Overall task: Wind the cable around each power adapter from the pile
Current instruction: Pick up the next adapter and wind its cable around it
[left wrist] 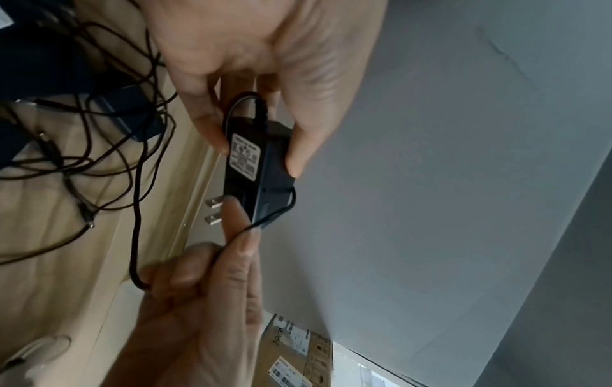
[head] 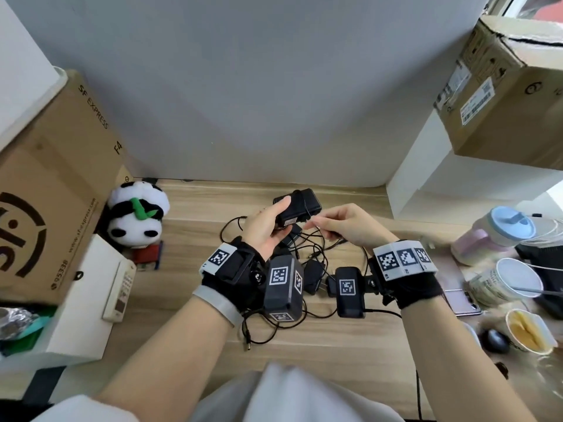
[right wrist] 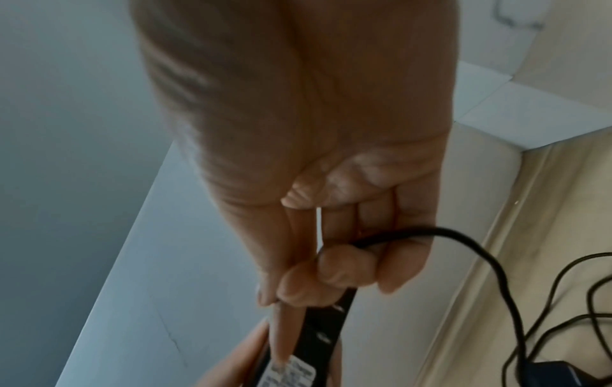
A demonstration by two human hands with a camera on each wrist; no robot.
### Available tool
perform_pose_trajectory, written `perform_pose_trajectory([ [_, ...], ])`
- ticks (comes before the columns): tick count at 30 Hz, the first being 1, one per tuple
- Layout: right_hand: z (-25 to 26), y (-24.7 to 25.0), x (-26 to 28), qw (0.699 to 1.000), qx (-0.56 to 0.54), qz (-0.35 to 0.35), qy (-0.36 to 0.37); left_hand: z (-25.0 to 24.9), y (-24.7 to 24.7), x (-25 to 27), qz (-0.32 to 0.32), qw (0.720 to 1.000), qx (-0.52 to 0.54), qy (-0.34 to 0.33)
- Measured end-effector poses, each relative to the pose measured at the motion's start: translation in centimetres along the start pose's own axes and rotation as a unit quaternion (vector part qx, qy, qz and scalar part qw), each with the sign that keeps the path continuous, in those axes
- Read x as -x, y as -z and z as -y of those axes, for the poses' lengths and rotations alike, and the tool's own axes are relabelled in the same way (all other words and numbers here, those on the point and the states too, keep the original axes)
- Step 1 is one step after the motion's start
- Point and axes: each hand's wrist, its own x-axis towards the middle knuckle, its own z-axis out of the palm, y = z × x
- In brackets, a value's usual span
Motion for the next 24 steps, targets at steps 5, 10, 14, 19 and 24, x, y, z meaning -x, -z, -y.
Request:
perform_pose_trajectory([
  [5,-1.4,-0.7,0.5,0.999,-0.020,0.013,-0.039,0.3,-0.3,0.5,0.008,0.998,0.043,0.043],
  [10,-2.9,-0.8,0.5,0.996,-0.061,0.004,-0.061,0.2,-0.3,0.7,0.020,0.996,0.064,0.055],
  [14,-3.4,-1.6,0.2,0.989,-0.135,0.001,-0.068,0.0,0.0,1.0,0.076,0.993,0.056,0.064],
  [19,-4.2,-0.5,-0.1,0.965,-0.243,-0.007,-0.095,-0.6,0.7,1.5,0.152,0.986,-0.038,0.057],
  [24,-2.2,1.8,-0.9,0.955,-0.279,-0.027,-0.097,-1.2,0.7,2.2,0.226,0.947,-0.226,-0.043],
])
